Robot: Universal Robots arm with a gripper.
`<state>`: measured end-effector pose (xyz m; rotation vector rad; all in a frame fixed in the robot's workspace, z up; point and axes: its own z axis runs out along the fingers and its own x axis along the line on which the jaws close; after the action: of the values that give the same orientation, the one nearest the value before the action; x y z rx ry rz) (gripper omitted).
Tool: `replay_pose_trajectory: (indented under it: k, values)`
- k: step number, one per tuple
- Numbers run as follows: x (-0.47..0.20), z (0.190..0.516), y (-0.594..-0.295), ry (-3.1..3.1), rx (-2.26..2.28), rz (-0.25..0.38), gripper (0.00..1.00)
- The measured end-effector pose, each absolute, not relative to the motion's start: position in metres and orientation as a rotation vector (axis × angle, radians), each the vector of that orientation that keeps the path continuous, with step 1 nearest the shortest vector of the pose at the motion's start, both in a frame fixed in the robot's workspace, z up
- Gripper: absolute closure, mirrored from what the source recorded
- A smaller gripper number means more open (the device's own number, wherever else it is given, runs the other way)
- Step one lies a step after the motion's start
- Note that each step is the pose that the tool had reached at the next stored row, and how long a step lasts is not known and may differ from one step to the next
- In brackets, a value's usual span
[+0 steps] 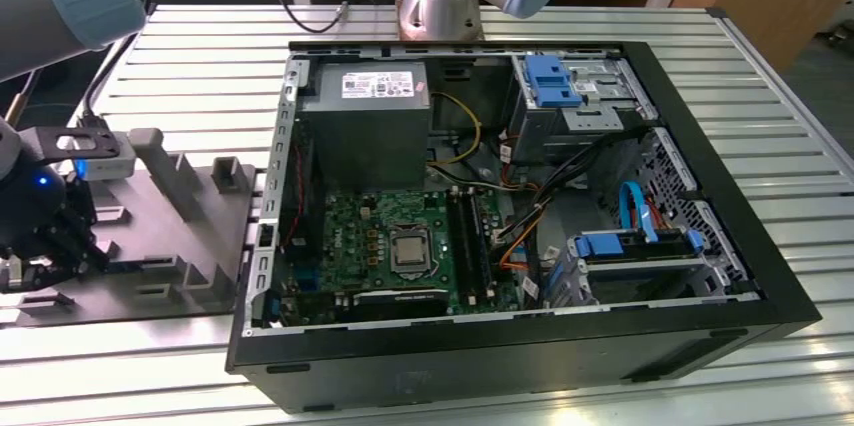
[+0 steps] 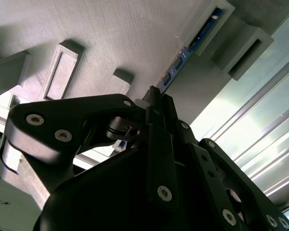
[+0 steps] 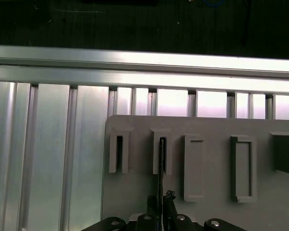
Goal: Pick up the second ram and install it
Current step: 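Pick up the second ram and move it above second insertion slot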
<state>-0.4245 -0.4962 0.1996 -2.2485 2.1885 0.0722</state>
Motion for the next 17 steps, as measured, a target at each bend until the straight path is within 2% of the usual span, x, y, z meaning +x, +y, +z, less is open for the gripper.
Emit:
replay_pose_trajectory:
  k: [10,12,13,17]
  values:
    - [-0.4245,0.2003,-0.4963,2.189,-2.249,0.072,0.81]
    - [-0.4245,0.2005,-0.4963,2.189,-2.249,0.072,0.82]
    - [-0.4245,0.2005,-0.4962,2.189,-2.249,0.072,0.89]
    - [-0.4245,0.2006,-0.4962,2.188,-2.249,0.072,0.89]
